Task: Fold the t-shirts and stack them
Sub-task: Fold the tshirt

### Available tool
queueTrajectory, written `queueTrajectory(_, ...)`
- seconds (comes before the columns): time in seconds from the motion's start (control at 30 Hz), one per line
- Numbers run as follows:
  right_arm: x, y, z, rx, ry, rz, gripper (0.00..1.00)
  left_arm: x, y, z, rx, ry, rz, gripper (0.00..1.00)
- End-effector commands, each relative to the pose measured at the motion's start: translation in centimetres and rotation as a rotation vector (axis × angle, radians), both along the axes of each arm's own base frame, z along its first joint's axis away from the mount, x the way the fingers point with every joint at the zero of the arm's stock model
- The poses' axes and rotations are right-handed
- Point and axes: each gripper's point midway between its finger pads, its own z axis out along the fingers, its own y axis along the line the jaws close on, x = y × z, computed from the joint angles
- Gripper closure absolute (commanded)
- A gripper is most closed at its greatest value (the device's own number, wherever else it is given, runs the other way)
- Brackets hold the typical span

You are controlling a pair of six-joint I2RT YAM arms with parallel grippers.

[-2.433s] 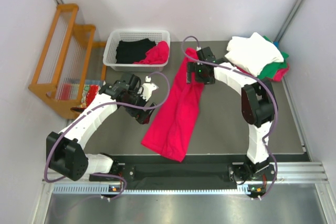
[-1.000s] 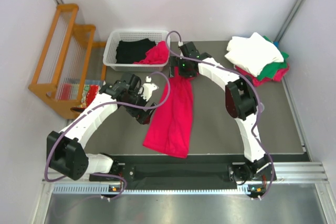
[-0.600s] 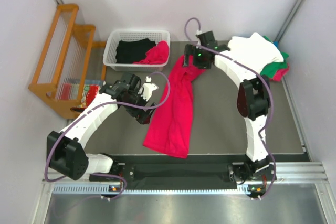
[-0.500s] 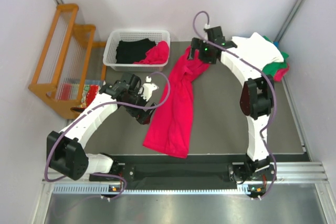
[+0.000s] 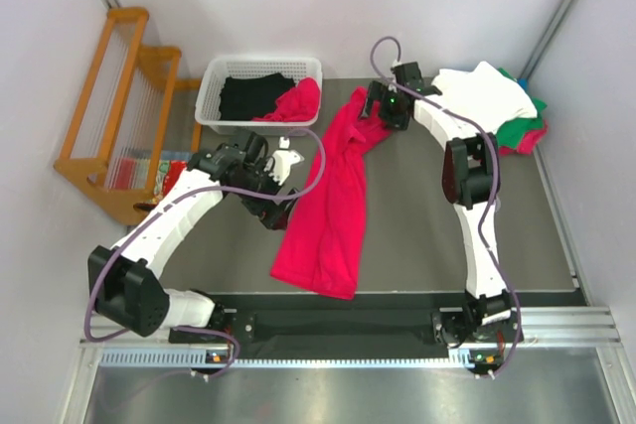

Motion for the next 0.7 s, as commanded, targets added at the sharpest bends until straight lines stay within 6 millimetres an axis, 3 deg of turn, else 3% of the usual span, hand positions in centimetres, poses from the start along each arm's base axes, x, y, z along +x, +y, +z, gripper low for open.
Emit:
queueTrajectory(0.0,1.3,0.6,1.5,0.035,-0.048,-0.002,0.00,0.4,-0.5,0.6,-0.011,-0.005,-0.033,0.01)
queueTrajectory(0.2,3.1,-1.4,1.0,-0.005,-0.068,-0.044,0.00,0.6,-0.4,0.5,0.002,-0.011,-0.036,0.01)
queueTrajectory(0.23,3.3,-1.7,0.8,-0.013,-0.064,-0.047,0.00,0.7,-0.3,0.6,0.002,-0.017,-0.037,0.01)
queueTrajectory(0.27,3.6,-2.1,-0.7,-0.020,-0.046,-0.052,0.00,0.7,-0.3,0.7,0.005,-0.019,-0.039,0.01)
queueTrajectory(0.3,4.5,-2.6,-0.1,-0.019,-0.068,-0.059,0.00,0.6,-0.2,0.8,0.007,-0.019,-0.039,0.01)
queueTrajectory(0.4,5.6,-4.0,-1.1,-0.023,-0.074,-0.075,0.00,0.5,-0.2,1.5,0.003,-0.031,-0.045,0.01)
queueTrajectory(0.67,8.6,-8.2,1.4,-0.013,-0.172,-0.135,0.00,0.6,-0.3,2.1,-0.009,-0.048,-0.050,0.01)
